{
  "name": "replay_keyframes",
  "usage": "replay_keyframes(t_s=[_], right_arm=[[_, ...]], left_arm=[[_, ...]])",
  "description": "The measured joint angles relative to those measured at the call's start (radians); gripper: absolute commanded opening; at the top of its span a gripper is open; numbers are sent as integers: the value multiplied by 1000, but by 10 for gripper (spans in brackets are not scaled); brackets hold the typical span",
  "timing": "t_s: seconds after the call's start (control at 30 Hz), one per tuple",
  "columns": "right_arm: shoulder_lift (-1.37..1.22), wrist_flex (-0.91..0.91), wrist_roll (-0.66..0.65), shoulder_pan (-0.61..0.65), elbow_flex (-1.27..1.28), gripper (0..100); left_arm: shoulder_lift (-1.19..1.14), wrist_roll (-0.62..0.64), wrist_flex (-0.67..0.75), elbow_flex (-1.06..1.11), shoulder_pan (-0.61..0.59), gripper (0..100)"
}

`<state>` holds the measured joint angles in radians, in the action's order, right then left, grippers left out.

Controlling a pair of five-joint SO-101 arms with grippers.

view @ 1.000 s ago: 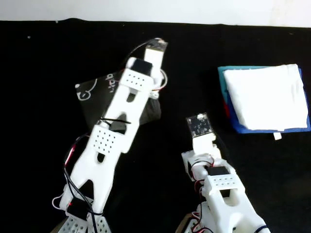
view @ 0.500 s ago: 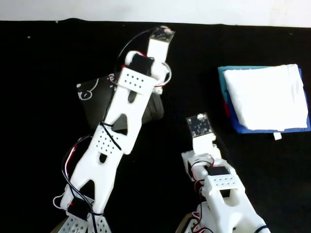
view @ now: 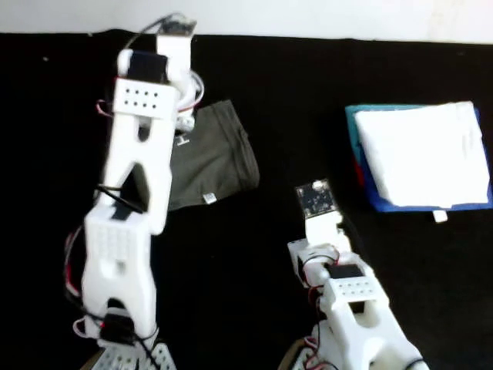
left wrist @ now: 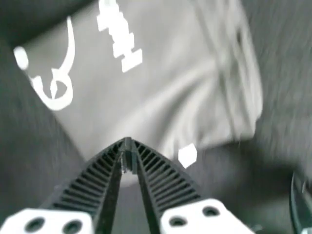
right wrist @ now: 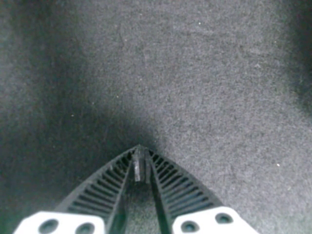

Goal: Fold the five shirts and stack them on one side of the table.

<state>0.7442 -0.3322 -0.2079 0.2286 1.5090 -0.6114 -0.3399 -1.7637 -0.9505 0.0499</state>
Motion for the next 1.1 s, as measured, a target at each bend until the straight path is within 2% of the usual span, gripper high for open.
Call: replay_keyframes(t_s=[0.1, 0.33, 0.5, 0.73, 0.97, 1.1], right_arm=[[0, 0, 0, 0, 0, 7], [0, 0, 0, 0, 0, 7], [0, 2, 0, 0, 2, 7], [0, 2, 0, 0, 2, 7], [5, 2, 0, -2, 2, 7], [5, 2, 0, -2, 2, 9]], left_arm=[[147, 0, 61, 311, 5, 9], [338, 2, 468, 980, 5, 9], [350, 2, 667, 1195, 3, 9], [433, 3, 646, 1155, -2, 9], [697, 3, 440, 1074, -18, 13], [836, 3, 376, 1102, -91, 13]])
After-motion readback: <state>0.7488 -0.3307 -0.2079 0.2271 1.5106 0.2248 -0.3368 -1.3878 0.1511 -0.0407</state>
